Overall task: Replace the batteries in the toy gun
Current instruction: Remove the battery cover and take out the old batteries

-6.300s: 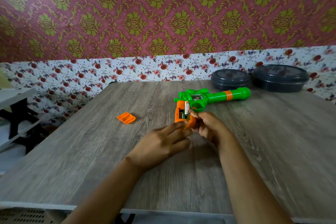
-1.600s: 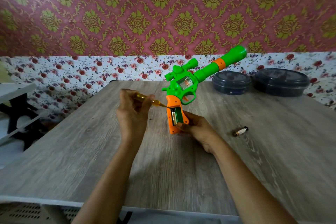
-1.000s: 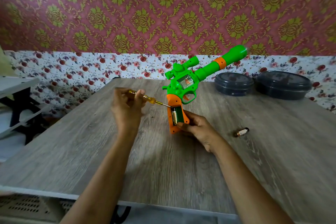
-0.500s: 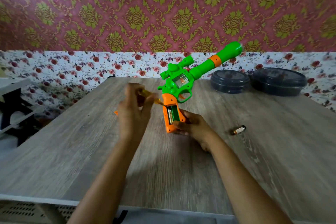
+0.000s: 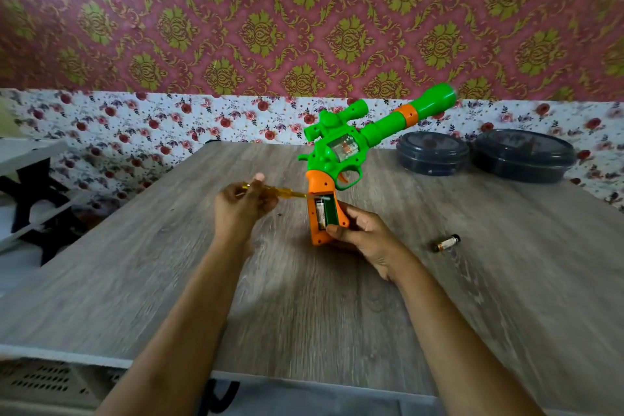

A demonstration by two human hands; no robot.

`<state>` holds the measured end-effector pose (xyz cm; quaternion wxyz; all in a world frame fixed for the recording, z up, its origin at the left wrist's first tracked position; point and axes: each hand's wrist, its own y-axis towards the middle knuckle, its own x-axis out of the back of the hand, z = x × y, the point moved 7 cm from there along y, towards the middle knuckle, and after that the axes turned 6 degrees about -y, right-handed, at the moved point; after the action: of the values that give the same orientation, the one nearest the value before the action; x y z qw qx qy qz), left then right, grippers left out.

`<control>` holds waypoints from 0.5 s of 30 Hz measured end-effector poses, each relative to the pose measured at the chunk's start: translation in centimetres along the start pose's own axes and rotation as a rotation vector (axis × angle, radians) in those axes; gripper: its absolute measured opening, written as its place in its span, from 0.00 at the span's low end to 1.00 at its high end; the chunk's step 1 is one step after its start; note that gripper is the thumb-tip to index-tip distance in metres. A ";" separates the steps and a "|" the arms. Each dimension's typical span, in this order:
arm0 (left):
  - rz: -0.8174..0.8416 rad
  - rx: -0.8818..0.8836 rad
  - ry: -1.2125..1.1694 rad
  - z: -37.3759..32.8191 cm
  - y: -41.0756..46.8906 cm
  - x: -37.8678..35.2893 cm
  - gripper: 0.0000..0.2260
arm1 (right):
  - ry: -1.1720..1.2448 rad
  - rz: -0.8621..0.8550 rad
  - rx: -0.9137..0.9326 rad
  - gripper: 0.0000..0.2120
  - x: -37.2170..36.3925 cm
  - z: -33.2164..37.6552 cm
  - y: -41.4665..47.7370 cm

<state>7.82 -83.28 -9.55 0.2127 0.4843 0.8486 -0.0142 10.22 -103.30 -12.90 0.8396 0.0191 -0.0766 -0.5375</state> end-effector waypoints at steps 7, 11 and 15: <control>-0.002 -0.685 0.244 -6.4 -3.7 -1.1 0.08 | 0.047 -0.034 -0.005 0.23 0.3 -0.4 0.3; 0.086 -0.871 0.451 -6.5 -5.3 -2.6 0.11 | 0.048 -0.020 -0.014 0.21 0.1 -0.4 0.4; 0.122 -0.958 0.481 -6.7 -5.8 -2.9 0.10 | 0.041 -0.007 -0.014 0.22 0.1 -0.2 0.2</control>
<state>1.98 -87.21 -3.38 0.2096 0.3713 0.7550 0.4981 10.49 -103.27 -13.10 0.8392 0.0247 -0.0555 -0.5404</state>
